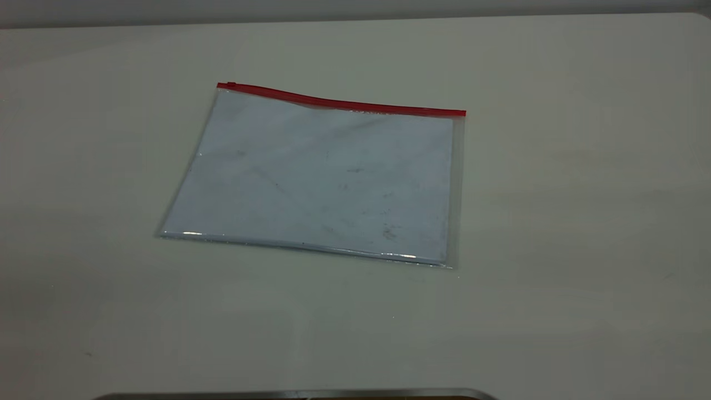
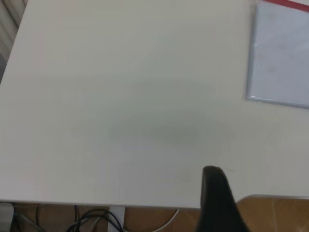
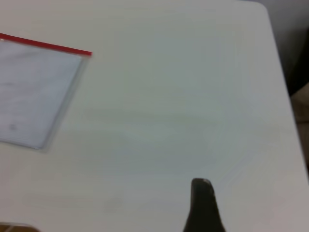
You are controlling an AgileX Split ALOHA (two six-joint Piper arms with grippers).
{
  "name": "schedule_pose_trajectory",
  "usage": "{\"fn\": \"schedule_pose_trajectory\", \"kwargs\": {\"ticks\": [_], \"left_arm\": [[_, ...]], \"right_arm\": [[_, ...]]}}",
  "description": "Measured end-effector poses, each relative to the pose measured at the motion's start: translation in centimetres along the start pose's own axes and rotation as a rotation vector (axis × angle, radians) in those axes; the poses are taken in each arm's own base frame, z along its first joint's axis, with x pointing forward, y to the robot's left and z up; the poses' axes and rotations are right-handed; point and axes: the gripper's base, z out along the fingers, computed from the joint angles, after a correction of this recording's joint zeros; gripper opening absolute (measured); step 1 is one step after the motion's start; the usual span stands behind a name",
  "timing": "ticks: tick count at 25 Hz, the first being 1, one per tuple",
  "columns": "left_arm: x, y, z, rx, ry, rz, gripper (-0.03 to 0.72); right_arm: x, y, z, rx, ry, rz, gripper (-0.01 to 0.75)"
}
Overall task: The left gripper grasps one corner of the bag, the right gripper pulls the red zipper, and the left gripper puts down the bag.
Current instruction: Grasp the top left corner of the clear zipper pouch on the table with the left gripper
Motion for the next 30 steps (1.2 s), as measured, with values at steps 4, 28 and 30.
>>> {"fn": "schedule_pose_trajectory", "kwargs": {"ticks": [4, 28, 30], "left_arm": [[-1.6, 0.0, 0.4, -0.003, 0.042, 0.0, 0.522], [-15.2, -0.3, 24.8, 0.081, 0.416, 0.153, 0.599], [-15.8, -0.3, 27.3, 0.081, 0.427, 0.155, 0.602]], "right_arm": [[-1.1, 0.8, 1.3, -0.093, 0.082, 0.035, 0.576], [-12.2, 7.1, 24.5, -0.556, 0.117, -0.135, 0.589], [-12.6, 8.6, 26.5, -0.594, 0.129, -0.144, 0.589]]}}
